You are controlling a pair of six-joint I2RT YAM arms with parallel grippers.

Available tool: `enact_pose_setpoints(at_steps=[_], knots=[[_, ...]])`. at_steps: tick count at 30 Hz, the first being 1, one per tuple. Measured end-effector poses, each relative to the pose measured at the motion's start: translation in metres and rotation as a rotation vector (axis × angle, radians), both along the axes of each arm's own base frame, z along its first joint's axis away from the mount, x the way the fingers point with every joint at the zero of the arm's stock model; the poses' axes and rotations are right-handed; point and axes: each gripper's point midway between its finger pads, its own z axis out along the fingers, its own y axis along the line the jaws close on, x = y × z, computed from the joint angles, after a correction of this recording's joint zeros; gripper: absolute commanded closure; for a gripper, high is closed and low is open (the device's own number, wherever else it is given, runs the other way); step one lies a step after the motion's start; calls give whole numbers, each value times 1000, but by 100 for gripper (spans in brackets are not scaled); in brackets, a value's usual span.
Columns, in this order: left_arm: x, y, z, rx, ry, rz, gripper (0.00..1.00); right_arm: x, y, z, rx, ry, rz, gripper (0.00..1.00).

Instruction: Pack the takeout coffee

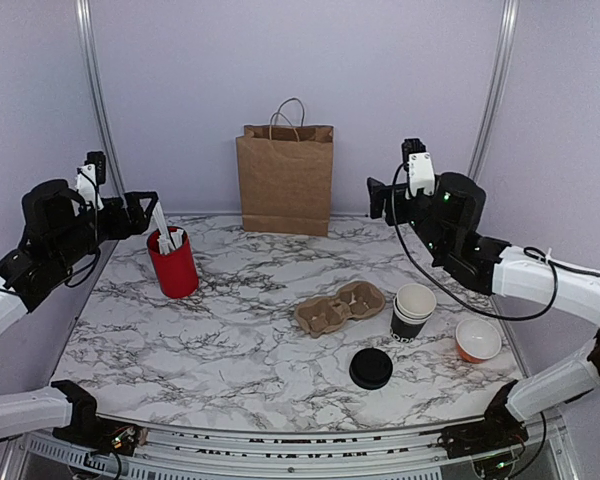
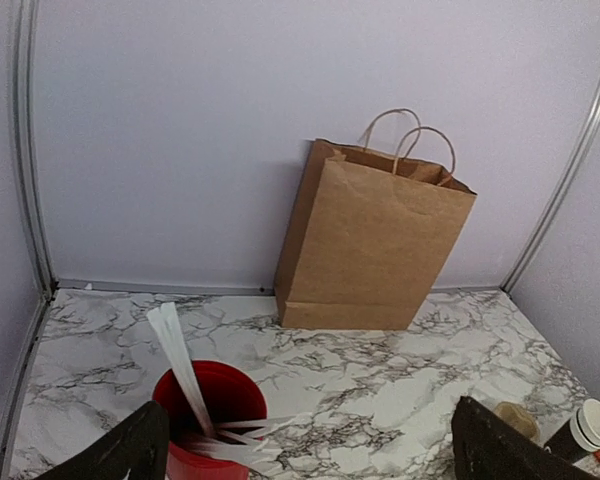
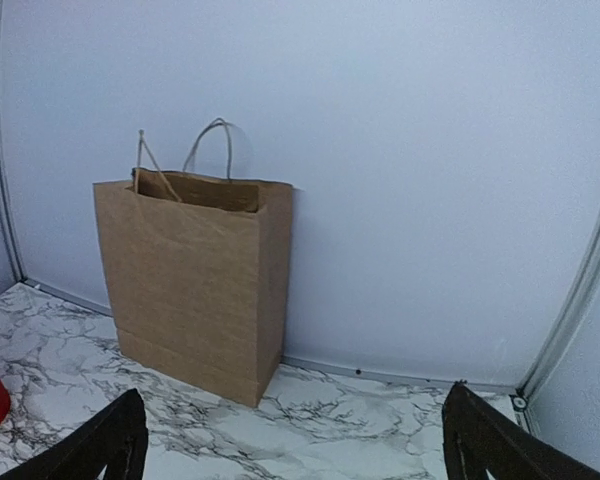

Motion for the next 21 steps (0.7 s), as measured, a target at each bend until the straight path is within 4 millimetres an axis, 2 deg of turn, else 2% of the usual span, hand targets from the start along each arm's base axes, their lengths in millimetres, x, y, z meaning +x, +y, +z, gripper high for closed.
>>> enact_pose_setpoints(at_steps=[3,6,9,15,18,21], knots=[[-3,-25,8,42,35,-106,1,-1,42,8,-35,40,77,0],[-3,-38,10,88,67,-158,1,6,65,11,-59,93,116,0],[0,-36,21,99,77,-143,1,14,76,15,-56,141,126,0],[1,-25,60,52,25,-73,1,23,90,25,-13,207,159,0],[3,-26,62,32,40,-71,1,27,97,22,12,240,191,0],[11,-32,58,2,80,-77,1,32,94,16,43,279,214,0]])
